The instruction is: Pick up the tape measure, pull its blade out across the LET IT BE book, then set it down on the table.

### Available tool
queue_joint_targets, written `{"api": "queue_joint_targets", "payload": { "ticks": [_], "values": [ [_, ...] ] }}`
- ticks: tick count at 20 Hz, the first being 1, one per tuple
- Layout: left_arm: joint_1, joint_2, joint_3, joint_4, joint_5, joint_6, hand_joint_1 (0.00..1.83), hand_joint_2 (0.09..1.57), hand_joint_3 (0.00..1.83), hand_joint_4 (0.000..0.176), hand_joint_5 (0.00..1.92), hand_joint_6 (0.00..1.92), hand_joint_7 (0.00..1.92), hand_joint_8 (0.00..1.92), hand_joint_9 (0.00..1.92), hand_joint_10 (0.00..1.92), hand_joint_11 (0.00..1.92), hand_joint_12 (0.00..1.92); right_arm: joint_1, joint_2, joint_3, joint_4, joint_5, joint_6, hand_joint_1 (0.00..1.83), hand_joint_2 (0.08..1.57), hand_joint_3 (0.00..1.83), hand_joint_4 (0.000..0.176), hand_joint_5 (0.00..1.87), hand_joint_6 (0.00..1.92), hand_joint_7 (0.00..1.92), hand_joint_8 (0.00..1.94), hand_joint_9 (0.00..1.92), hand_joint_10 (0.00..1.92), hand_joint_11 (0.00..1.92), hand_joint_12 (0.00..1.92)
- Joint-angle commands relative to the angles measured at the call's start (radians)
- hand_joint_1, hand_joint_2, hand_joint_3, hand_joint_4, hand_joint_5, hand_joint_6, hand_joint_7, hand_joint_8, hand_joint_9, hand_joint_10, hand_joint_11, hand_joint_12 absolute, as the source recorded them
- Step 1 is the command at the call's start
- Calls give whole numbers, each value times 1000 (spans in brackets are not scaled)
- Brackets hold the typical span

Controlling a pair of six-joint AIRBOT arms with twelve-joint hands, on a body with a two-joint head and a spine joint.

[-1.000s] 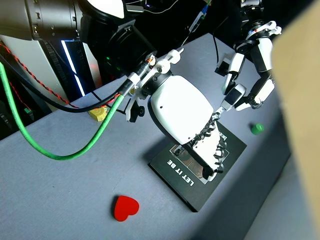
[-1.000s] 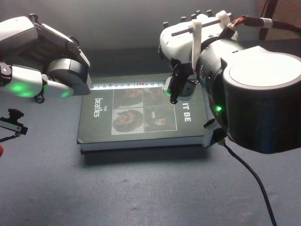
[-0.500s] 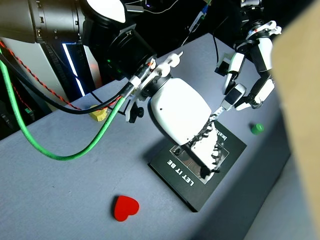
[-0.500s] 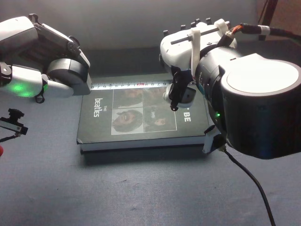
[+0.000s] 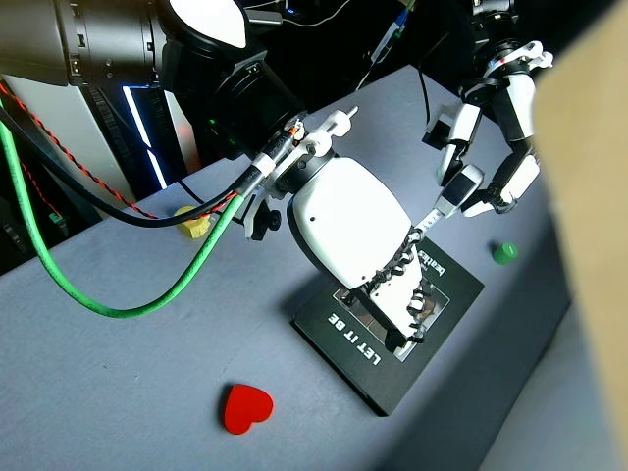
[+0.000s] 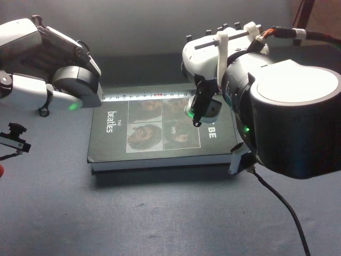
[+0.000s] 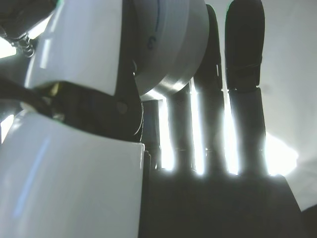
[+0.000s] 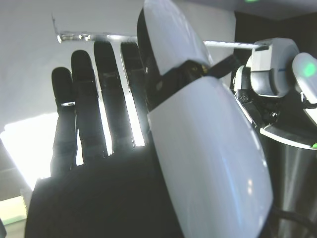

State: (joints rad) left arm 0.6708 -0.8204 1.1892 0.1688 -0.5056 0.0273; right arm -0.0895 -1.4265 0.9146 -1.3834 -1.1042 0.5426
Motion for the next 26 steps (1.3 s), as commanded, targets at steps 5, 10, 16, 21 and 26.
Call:
{"api": "queue_joint_targets", "payload": {
  "ticks": [5,10,16,21,26],
  "values": [
    [-6,1,2,-25,-122,-16,1387,1071,0,0,1037,637,1042,883,1067,1129,938,1035,18,6,2,-93,-7,2,983,1173,0,0,542,10,547,7,461,10,39,946],
    [-3,1,3,-25,-124,-19,1386,1078,0,0,1017,671,1029,904,1053,1144,940,1039,20,7,2,-94,1,2,974,1172,0,0,550,12,554,8,456,7,32,942],
    [-1,1,1,-23,-126,-20,1392,1062,1,0,1052,592,1065,858,1083,1108,945,1009,19,7,2,-94,1,2,965,1171,0,0,539,3,559,5,475,9,61,954],
    [0,1,0,-14,-128,-24,1386,1069,1,0,1039,639,1040,886,1065,1124,942,1013,19,7,1,-101,0,2,965,1169,0,0,578,17,599,18,510,20,74,958],
    [0,1,2,-14,-128,-24,1381,1103,0,0,955,797,960,991,987,1202,936,1024,18,7,1,-105,-1,2,963,1168,1,0,545,1,576,2,493,7,52,943]
  ]
}}
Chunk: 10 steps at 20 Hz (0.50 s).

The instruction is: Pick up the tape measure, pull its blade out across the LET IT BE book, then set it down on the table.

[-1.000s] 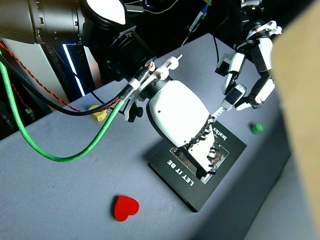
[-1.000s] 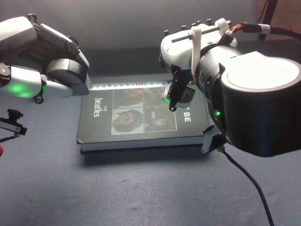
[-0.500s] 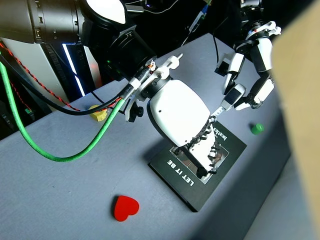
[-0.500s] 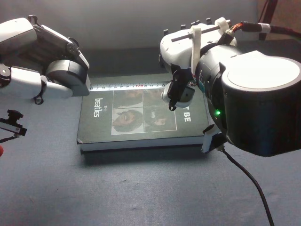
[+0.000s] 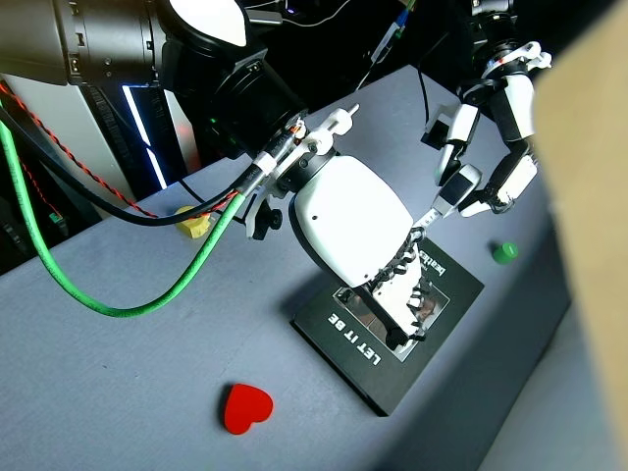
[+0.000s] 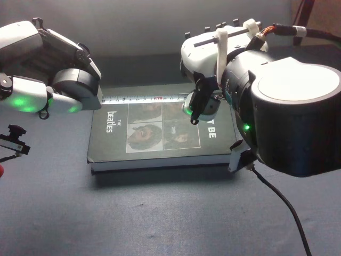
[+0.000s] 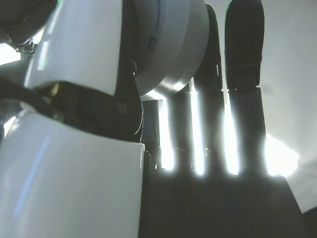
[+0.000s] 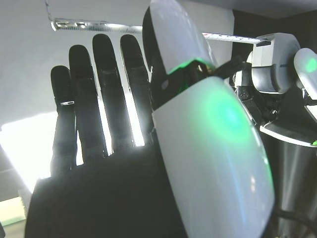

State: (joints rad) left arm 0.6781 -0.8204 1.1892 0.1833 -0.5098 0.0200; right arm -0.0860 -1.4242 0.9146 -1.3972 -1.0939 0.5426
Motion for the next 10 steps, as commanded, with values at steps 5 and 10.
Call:
{"api": "queue_joint_targets", "payload": {
  "ticks": [5,10],
  "values": [
    [-7,1,2,-29,-124,-17,1381,1103,0,0,957,793,955,1001,990,1198,936,1024,15,5,1,-95,-11,2,1230,1141,0,0,850,1027,1035,1026,995,675,664,1425],
    [-6,0,3,-29,-124,-17,1387,1070,1,0,1028,645,1036,899,1073,1117,950,1014,14,5,2,-95,-10,2,1230,1161,1,0,826,1053,971,1210,788,1155,637,1540]
  ]
}}
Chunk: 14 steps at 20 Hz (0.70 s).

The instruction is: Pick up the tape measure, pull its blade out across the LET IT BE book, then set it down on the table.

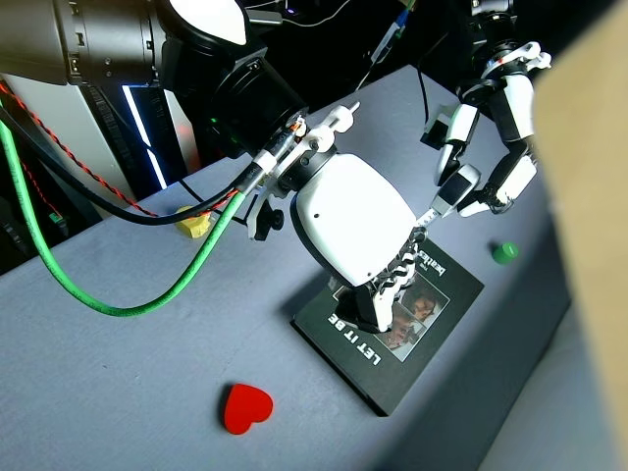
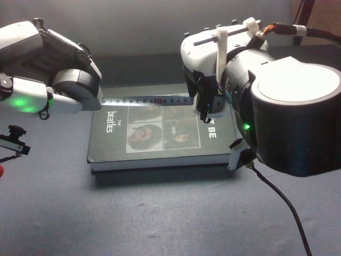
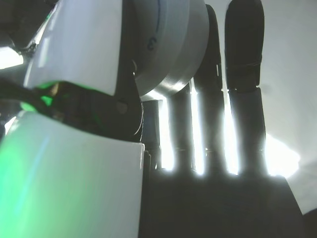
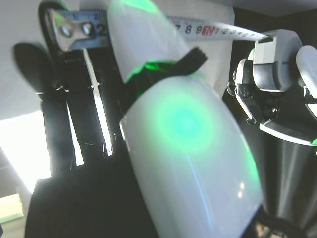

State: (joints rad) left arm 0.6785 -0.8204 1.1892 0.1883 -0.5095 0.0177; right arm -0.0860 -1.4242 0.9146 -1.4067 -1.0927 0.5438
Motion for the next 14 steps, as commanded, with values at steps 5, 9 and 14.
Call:
{"api": "queue_joint_targets", "payload": {
  "ticks": [5,9,14],
  "values": [
    [-7,0,5,-34,-127,-15,1387,1071,1,0,1025,649,1037,896,1074,1115,955,1014,13,8,2,-86,-7,-2,1226,1157,0,0,839,1054,979,1180,797,1130,635,1527],
    [-7,0,9,-34,-128,-15,1389,1071,0,0,1012,667,1041,888,1083,1106,967,1014,10,35,2,-108,11,-2,1238,1159,0,0,810,1070,996,1168,801,1127,638,1529],
    [-7,0,8,-34,-130,-18,1382,1092,1,0,1004,740,970,967,1007,1176,956,1018,17,90,2,-109,41,-21,1235,1159,0,0,809,1079,995,1164,793,1120,630,1524]
  ]
}}
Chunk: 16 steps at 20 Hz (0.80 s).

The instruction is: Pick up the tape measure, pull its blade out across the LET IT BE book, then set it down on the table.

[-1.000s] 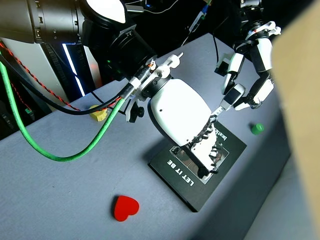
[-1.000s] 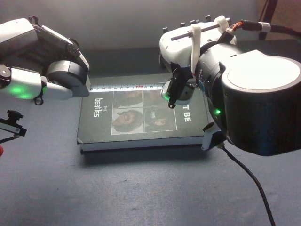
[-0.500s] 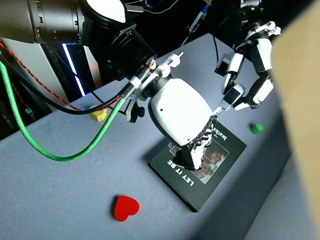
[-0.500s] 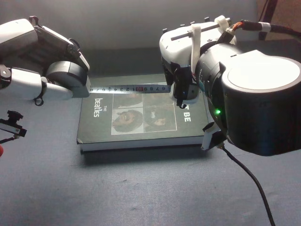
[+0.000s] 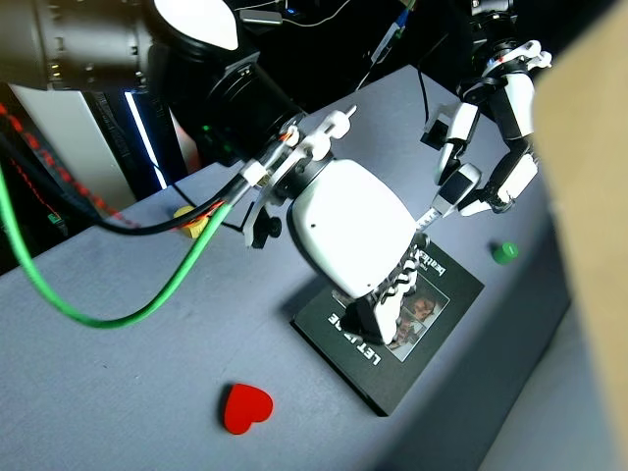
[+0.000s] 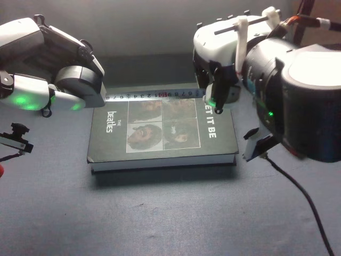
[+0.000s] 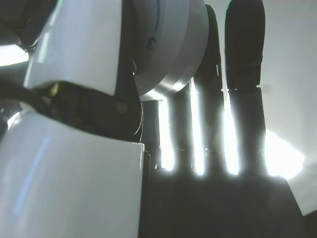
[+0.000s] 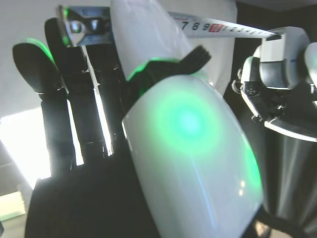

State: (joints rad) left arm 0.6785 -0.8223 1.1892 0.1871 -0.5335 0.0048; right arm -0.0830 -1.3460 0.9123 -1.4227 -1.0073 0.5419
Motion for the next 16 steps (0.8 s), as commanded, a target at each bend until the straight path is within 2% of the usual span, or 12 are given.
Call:
{"api": "queue_joint_targets", "payload": {
  "ticks": [1,5,11,12,14,16],
  "values": [
    [-6,2,8,-33,-106,-5,1382,1092,1,0,1004,740,970,967,1007,1176,956,1018,15,20,4,-94,-40,-21,1235,1159,0,0,809,1079,995,1164,793,1120,630,1524],
    [-4,2,8,-35,-106,-5,1387,1074,0,0,1005,683,1039,893,1074,1125,969,1023,14,58,4,-98,-10,-44,1232,1166,1,0,784,1117,990,1168,802,1105,639,1522],
    [-6,2,9,-36,-107,-5,1381,1074,0,0,1030,678,1014,906,1074,1114,967,1021,28,117,4,-111,53,-62,1237,1165,0,0,793,1091,987,1188,803,1120,623,1534],
    [-5,2,10,-36,-107,-5,1380,1098,3,0,969,784,960,980,1008,1179,964,1019,31,127,4,-111,62,-64,1238,1165,0,0,793,1090,987,1188,804,1124,633,1541],
    [-2,2,10,-37,-107,-5,1377,1112,0,0,943,817,930,1032,976,1222,950,1014,35,143,4,-111,73,-73,1238,1164,0,0,801,1080,986,1192,804,1128,636,1540],
    [-1,2,11,-37,-107,-5,1380,1089,0,0,995,710,992,960,1040,1170,953,1014,37,161,4,-111,89,-79,1241,1163,0,0,800,1073,988,1195,793,1124,632,1538]
  ]
}}
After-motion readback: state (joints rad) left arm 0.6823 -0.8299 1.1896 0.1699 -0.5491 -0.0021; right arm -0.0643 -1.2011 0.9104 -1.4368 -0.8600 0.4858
